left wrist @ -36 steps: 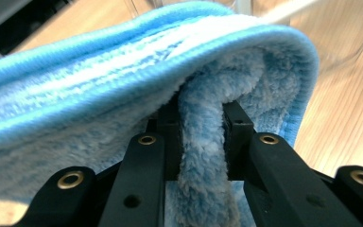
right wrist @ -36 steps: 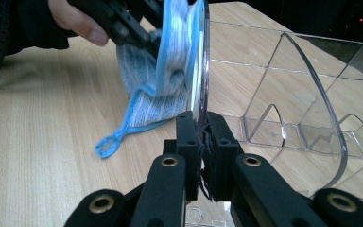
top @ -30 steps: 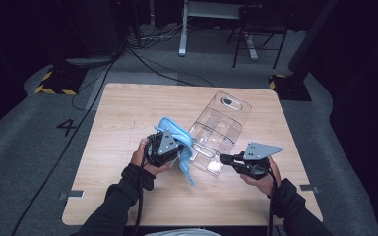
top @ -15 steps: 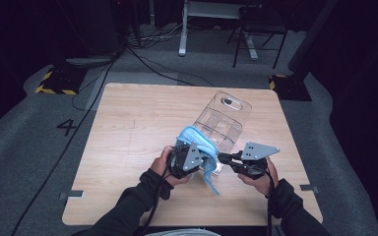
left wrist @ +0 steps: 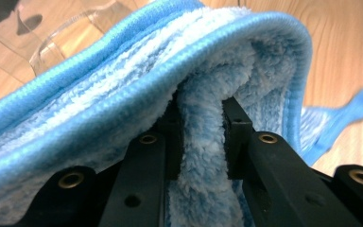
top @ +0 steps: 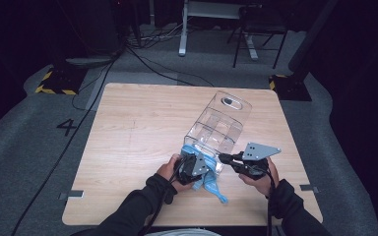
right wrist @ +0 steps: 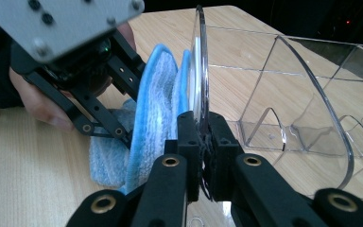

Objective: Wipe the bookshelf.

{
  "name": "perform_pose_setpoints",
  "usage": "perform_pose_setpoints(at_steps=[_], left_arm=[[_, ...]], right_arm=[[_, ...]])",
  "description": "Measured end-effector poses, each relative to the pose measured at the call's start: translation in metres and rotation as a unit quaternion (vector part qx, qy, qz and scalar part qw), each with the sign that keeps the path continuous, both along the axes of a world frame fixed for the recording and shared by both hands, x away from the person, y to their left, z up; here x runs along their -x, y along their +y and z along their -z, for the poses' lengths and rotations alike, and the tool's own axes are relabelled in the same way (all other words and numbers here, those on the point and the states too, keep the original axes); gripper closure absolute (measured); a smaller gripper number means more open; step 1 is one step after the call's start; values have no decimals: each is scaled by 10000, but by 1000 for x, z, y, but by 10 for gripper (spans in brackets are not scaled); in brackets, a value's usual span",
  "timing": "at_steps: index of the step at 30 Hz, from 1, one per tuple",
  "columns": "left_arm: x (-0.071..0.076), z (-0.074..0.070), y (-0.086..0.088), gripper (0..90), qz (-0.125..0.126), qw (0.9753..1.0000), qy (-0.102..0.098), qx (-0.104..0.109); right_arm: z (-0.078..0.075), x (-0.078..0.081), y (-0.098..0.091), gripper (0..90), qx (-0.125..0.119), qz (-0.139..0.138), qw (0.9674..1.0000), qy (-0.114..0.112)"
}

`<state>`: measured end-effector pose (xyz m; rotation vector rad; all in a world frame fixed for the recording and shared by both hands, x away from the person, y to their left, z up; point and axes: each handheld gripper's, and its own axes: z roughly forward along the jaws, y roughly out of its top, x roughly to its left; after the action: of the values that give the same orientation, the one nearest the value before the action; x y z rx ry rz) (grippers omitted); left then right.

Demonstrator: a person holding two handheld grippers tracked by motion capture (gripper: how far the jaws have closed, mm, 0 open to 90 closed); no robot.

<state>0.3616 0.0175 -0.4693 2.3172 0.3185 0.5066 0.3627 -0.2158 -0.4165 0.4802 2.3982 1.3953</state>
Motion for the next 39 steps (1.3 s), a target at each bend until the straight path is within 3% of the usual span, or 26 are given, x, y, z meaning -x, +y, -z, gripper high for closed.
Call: perform_pose_setpoints(at_steps=[5, 11, 16, 22, 23, 27, 31, 35, 38, 39], left_arm=[[-7, -1, 14, 753, -156, 9997, 49, -154], [-21, -6, 43, 744, -609, 9980, 120, -143], [-27, -13, 64, 730, -915, 9958, 52, 67], [-29, -33, 77, 744, -1219, 9908, -128, 567], [-28, -38, 77, 748, -1236, 9896, -185, 711], [-21, -52, 73, 757, -1255, 9872, -391, 906], [-17, -56, 68, 763, -1276, 9861, -510, 938], [-5, -62, 57, 768, -1154, 9857, -737, 986], [5, -67, 46, 772, -778, 9883, -834, 1014], [5, -67, 46, 772, -778, 9883, -834, 1014]], right_arm=[[0, 1, -3, 868, -1, -19, 10000, -15], [0, 2, -8, 868, 18, -12, 10000, -15], [0, 2, -11, 868, 18, -23, 10000, 10], [0, 1, -11, 867, -15, -50, 10000, 36], [0, 0, -11, 867, -9, -60, 10000, 45], [0, 0, -11, 866, -12, -86, 9999, 73], [-1, 0, -12, 866, -13, -68, 9999, 89], [0, 0, -12, 867, -40, -48, 9999, 91], [0, 1, -12, 868, -44, -40, 9999, 82], [0, 1, -12, 868, -44, -40, 9999, 82]])
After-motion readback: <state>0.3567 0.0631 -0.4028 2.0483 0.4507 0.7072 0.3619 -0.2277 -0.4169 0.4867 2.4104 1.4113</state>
